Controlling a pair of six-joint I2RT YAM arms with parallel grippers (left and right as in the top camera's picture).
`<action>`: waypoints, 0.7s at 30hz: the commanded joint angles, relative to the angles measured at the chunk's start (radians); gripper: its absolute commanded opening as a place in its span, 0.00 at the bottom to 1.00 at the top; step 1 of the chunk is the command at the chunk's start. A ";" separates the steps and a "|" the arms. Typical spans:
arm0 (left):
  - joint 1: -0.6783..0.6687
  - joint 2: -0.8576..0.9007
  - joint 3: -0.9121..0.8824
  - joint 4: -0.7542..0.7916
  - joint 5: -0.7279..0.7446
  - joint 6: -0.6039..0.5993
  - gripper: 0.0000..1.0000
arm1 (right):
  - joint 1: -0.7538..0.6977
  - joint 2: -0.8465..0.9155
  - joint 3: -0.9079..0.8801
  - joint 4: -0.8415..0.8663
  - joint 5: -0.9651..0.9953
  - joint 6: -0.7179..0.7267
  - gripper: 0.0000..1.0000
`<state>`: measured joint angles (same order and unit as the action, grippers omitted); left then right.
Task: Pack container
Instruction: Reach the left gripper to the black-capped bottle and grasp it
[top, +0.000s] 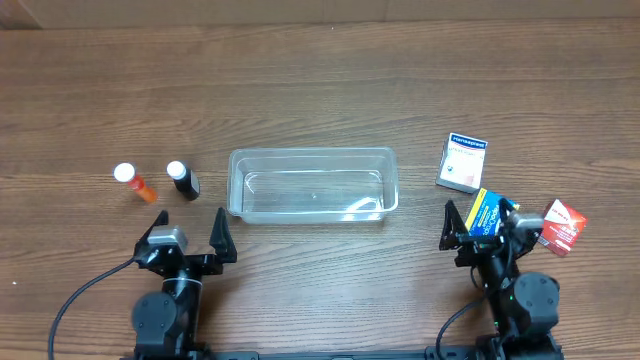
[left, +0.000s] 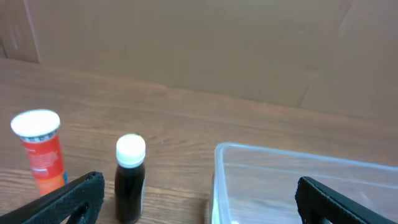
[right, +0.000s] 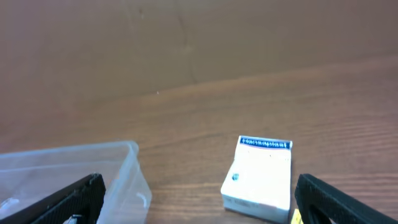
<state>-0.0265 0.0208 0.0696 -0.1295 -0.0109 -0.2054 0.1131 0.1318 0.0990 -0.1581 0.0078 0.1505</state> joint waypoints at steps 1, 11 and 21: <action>0.000 0.050 0.163 -0.069 0.008 -0.002 1.00 | 0.004 0.173 0.194 -0.050 0.011 0.033 1.00; 0.000 0.629 0.716 -0.417 0.001 0.026 1.00 | 0.004 0.828 0.855 -0.637 0.001 0.013 1.00; 0.000 1.125 1.259 -1.046 0.081 0.039 1.00 | 0.003 1.075 1.104 -0.868 -0.002 0.002 1.00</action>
<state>-0.0265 1.0664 1.2171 -1.0908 0.0231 -0.1875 0.1131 1.2121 1.1580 -1.0248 0.0063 0.1566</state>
